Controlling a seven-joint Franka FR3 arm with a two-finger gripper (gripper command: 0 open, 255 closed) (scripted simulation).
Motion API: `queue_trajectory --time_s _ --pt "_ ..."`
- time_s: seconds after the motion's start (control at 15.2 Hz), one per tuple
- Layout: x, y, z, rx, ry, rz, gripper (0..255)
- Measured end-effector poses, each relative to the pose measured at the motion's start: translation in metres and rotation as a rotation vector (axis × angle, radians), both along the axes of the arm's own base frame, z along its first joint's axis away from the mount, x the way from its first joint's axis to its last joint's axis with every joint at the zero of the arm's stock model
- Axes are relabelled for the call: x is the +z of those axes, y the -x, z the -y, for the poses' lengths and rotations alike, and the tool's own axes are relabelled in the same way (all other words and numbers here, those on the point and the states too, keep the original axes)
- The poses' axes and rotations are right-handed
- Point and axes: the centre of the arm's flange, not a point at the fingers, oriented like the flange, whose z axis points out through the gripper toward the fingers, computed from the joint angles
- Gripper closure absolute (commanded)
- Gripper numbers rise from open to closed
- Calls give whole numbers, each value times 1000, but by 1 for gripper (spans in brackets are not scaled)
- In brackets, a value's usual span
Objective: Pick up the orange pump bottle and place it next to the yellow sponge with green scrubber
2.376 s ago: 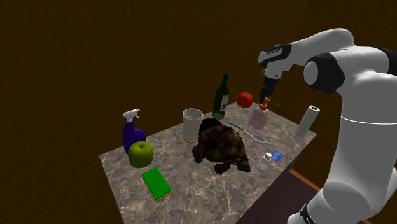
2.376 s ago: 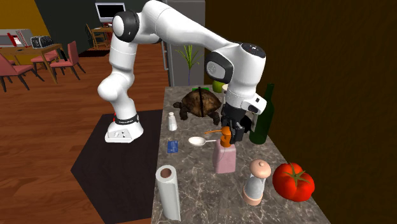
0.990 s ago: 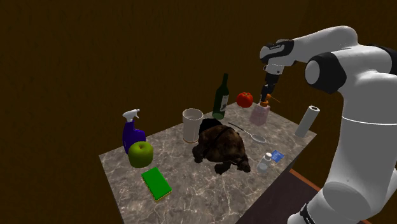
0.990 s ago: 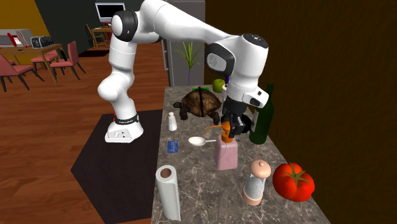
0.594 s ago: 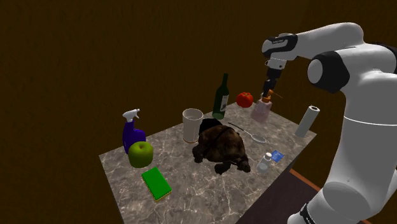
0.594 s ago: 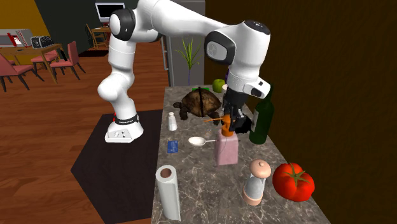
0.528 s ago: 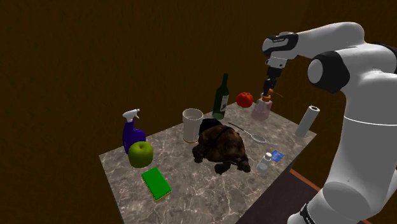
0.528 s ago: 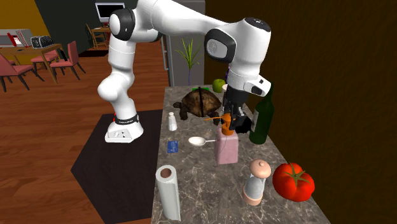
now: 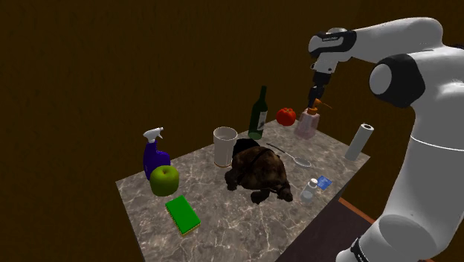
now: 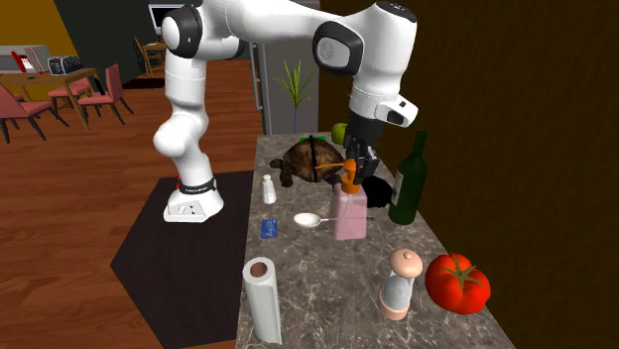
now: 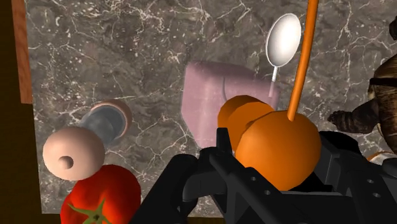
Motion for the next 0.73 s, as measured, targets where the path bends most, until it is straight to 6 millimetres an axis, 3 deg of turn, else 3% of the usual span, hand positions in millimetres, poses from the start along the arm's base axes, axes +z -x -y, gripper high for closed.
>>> queue_trajectory --time_s 0.73 --pt "39 33 -137 1 -1 0 255"
